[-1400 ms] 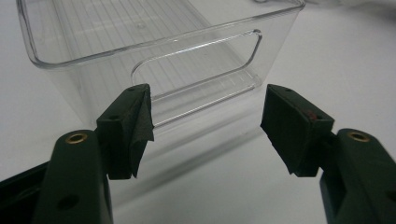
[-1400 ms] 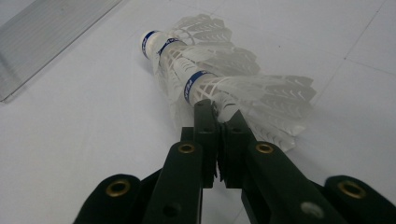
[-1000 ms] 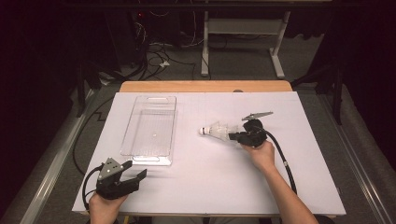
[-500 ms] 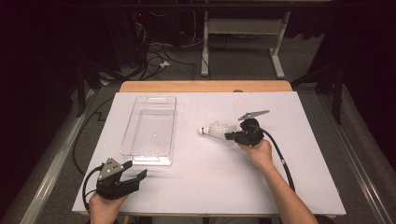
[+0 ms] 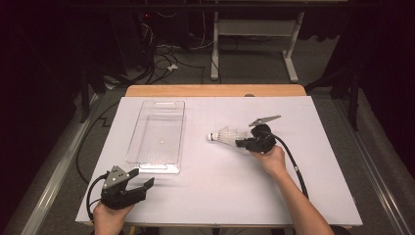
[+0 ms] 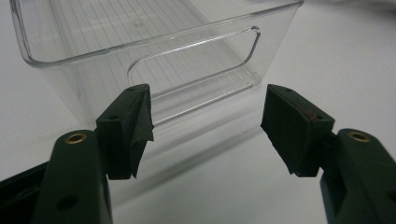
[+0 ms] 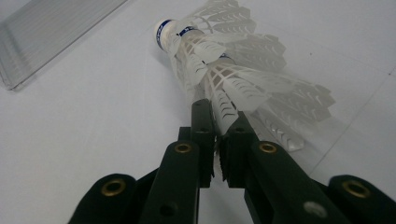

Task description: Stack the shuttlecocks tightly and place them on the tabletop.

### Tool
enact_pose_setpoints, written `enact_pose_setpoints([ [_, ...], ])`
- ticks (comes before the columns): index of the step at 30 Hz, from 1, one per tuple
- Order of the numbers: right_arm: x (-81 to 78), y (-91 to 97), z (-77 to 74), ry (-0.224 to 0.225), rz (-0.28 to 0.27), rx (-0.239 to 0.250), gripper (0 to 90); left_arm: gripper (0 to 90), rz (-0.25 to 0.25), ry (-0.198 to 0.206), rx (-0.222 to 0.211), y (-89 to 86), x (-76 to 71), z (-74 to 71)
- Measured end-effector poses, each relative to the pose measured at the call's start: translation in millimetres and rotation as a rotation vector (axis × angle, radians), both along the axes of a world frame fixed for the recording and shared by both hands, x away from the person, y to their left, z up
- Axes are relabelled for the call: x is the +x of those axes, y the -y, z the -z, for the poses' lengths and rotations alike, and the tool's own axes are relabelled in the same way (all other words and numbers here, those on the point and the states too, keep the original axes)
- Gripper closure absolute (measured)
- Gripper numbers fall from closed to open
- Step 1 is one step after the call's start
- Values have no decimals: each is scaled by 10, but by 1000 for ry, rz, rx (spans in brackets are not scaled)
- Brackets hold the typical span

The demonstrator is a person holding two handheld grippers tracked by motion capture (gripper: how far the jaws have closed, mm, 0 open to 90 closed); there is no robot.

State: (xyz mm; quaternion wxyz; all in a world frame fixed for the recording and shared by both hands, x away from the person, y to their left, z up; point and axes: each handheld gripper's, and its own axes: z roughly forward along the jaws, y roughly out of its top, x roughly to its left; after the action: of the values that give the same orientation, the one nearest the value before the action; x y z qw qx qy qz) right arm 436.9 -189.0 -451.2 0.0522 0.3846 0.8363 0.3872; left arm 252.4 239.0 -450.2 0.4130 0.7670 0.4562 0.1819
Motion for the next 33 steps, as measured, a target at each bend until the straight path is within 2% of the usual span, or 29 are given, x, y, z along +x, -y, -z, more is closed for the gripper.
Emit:
enact_pose_setpoints([
  [8, -15, 25, -29, 4, 40, -38, 716, 343, 1, -1, -4, -5, 5, 2],
  [13, -43, 43, -60, 12, 55, -58, 671, 342, 1, -2, -7, -9, 8, 5],
  [26, -136, 15, -148, 51, 84, -88, 519, 343, 3, -3, -17, -16, 10, 8],
  [33, -168, 4, -150, 51, 102, -90, 476, 342, 5, -4, -16, -14, 10, 8],
])
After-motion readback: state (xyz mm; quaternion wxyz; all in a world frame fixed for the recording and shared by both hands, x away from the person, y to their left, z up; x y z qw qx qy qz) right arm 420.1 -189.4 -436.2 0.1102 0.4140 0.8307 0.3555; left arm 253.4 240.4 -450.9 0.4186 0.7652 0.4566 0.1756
